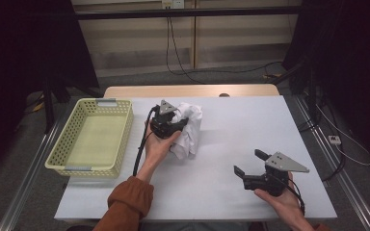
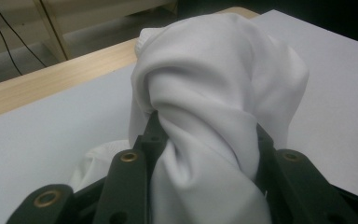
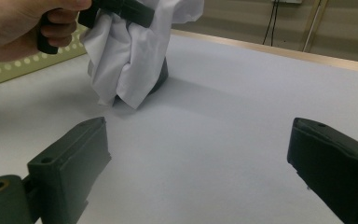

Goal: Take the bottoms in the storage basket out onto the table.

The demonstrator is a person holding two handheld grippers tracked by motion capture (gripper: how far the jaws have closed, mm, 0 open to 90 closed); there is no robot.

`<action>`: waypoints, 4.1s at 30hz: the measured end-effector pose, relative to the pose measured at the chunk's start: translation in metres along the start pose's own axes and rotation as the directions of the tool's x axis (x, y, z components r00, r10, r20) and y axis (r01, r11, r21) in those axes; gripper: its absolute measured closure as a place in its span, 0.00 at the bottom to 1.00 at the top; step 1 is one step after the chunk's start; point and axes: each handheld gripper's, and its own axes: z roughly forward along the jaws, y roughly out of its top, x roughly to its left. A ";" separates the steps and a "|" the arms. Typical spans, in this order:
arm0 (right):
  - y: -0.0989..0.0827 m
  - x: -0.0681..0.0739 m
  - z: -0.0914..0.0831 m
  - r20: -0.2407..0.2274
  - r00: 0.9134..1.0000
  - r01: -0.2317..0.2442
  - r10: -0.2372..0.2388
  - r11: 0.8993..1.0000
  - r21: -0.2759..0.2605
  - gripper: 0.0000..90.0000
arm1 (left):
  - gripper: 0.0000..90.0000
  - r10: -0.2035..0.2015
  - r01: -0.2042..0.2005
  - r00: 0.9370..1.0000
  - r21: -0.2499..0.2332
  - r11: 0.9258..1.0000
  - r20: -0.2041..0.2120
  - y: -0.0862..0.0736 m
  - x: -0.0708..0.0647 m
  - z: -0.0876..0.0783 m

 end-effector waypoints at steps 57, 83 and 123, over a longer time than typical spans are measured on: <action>-0.001 -0.003 0.001 -0.006 1.000 -0.006 0.006 1.000 0.003 0.06 | 0.12 0.053 -0.052 0.998 -0.030 0.998 0.028 -0.008 -0.002 0.020; -0.002 -0.004 0.000 -0.003 1.000 -0.009 0.009 1.000 -0.001 0.06 | 0.06 0.131 -0.110 0.986 -0.185 0.977 0.107 0.006 -0.016 -0.007; -0.001 0.000 -0.002 0.004 1.000 -0.001 0.001 1.000 0.002 0.06 | 0.06 0.117 -0.104 0.989 -0.139 0.985 0.088 0.011 -0.021 -0.052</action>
